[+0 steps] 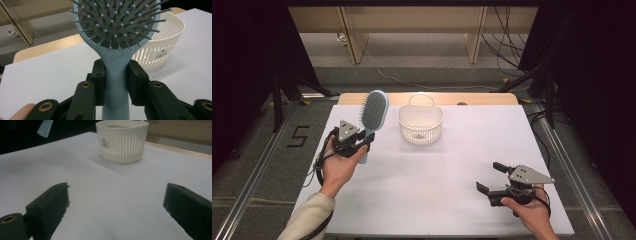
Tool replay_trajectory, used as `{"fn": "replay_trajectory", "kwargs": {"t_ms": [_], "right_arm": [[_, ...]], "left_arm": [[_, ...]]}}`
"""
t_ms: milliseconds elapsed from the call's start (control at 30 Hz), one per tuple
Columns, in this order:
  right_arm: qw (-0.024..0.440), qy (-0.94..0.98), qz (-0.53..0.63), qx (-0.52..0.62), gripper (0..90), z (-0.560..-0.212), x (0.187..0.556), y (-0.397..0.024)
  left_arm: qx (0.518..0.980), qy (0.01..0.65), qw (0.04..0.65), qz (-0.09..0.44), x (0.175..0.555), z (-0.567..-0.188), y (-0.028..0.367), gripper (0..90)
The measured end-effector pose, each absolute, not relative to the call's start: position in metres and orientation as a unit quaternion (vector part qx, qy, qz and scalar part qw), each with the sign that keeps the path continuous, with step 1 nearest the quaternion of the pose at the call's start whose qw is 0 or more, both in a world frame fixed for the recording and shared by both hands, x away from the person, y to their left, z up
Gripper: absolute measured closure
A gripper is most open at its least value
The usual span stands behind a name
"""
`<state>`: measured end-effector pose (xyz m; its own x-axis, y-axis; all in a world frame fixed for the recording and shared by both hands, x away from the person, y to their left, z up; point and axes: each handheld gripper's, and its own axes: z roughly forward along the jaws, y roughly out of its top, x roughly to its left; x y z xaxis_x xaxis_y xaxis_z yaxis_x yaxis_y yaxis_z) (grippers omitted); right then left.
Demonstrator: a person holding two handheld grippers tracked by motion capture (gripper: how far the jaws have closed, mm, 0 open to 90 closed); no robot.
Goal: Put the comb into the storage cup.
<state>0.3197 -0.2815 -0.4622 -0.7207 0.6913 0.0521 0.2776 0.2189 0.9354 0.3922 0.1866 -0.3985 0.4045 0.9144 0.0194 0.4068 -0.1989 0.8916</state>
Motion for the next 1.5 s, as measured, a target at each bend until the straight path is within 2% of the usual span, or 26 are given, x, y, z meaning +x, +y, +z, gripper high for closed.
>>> {"fn": "replay_trajectory", "kwargs": {"t_ms": [1500], "right_arm": [[0.192, 0.755, 0.538, 0.321, 7.1, -0.4624, 0.3202, -0.2818]], "left_arm": [[0.712, 0.456, 0.445, 0.294, 0.3984, -0.3909, 0.1795, 70.0]]}}
